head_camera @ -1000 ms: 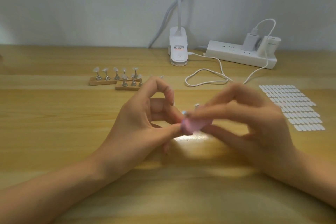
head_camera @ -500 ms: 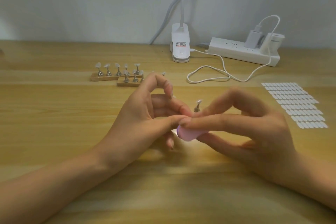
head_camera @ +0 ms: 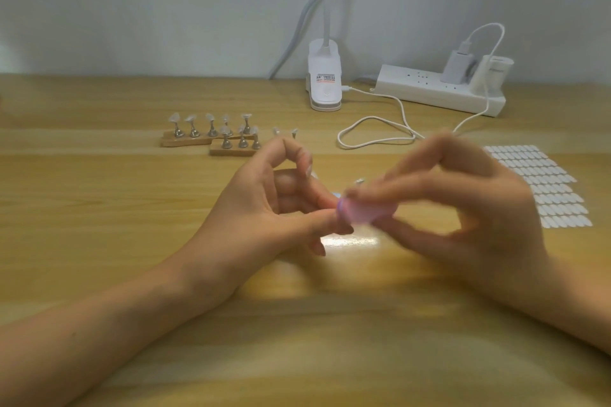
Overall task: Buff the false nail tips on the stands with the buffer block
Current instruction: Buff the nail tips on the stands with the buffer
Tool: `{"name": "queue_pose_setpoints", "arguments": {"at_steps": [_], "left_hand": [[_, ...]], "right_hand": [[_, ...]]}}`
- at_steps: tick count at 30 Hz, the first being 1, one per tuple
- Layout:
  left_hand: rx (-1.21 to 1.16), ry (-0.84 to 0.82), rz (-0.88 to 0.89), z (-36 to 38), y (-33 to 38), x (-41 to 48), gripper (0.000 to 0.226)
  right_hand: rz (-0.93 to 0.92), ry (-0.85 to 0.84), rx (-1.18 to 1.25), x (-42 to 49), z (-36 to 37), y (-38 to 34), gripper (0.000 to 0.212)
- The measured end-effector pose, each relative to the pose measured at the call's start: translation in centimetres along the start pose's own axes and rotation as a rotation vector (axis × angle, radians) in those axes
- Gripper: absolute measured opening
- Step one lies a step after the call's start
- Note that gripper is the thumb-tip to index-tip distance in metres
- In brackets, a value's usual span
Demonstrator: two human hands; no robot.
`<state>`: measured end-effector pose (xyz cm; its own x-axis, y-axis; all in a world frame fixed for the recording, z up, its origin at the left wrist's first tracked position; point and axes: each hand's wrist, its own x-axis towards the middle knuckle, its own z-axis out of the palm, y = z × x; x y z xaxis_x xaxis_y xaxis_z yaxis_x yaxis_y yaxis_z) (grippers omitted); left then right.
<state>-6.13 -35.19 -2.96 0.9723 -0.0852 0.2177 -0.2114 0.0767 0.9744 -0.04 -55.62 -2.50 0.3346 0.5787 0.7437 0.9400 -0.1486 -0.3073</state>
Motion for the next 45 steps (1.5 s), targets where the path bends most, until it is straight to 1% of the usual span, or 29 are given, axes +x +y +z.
{"name": "queue_pose_setpoints", "arguments": {"at_steps": [2,3,5,6,8,10,12,15,19,22,25,28,31,34,37,38,39,41,45], "left_hand": [[0.008,-0.001,-0.002,0.0,0.0,-0.1,0.054],[0.018,-0.008,0.001,0.0,0.1,-0.1,0.053],[0.025,-0.023,0.0,0.0,0.0,0.0,0.043],[0.016,-0.019,-0.008,0.0,-0.1,0.0,0.042],[0.003,-0.026,-0.014,-0.2,0.0,0.0,0.047],[0.024,-0.078,0.008,0.0,0.1,-0.2,0.051],[0.013,-0.094,0.006,0.0,0.2,-0.2,0.05],[-0.016,-0.073,-0.003,0.0,0.2,-0.2,0.047],[-0.016,-0.055,-0.006,-0.1,0.2,-0.1,0.044],[-0.021,-0.049,-0.014,-0.1,0.2,-0.2,0.043],[-0.018,-0.053,-0.002,-0.1,0.2,-0.1,0.042],[-0.026,-0.047,-0.008,-0.1,0.1,-0.1,0.043],[-0.015,-0.046,-0.003,0.0,0.1,-0.1,0.042],[-0.036,-0.036,-0.021,0.0,0.1,0.0,0.048],[-0.071,-0.044,-0.032,0.0,0.1,0.1,0.041],[-0.081,-0.04,-0.038,0.0,0.1,0.2,0.043],[-0.08,-0.038,-0.043,0.0,0.1,0.3,0.048],[-0.075,-0.037,-0.049,-0.1,0.1,0.3,0.049],[-0.102,-0.053,-0.051,-0.2,-0.1,0.4,0.035]], "right_hand": [[0.023,0.016,0.017,0.0,-0.1,0.0,0.025],[0.002,0.002,0.017,0.0,0.1,-0.1,0.023],[-0.037,-0.035,0.005,-0.2,0.2,0.0,0.019],[-0.016,-0.03,0.008,-0.2,0.2,0.1,0.019],[0.047,0.007,0.036,-0.1,-0.1,0.6,0.023],[0.042,0.015,0.063,0.1,-0.1,0.9,0.022],[0.056,0.028,0.065,0.1,-0.3,1.2,0.024],[0.103,0.067,0.054,0.0,-0.6,1.2,0.025],[0.03,-0.016,0.093,-0.2,0.1,0.2,0.023],[0.048,-0.007,0.072,-0.1,-0.1,-0.1,0.024],[0.013,-0.029,0.055,-0.1,-0.1,-0.1,0.025],[0.066,0.001,0.077,-0.1,0.0,-0.2,0.024],[0.004,-0.038,0.044,-0.1,0.1,-0.2,0.024],[0.06,0.019,0.064,0.0,-0.1,-0.2,0.026],[0.0,-0.02,0.065,-0.1,0.2,-0.3,0.024],[-0.005,-0.03,0.057,-0.2,0.2,-0.3,0.024],[0.013,-0.019,0.056,-0.2,0.1,-0.3,0.025],[0.057,0.018,0.074,-0.1,0.1,-0.2,0.025],[0.001,-0.025,0.076,0.0,0.1,-0.1,0.022]]}}
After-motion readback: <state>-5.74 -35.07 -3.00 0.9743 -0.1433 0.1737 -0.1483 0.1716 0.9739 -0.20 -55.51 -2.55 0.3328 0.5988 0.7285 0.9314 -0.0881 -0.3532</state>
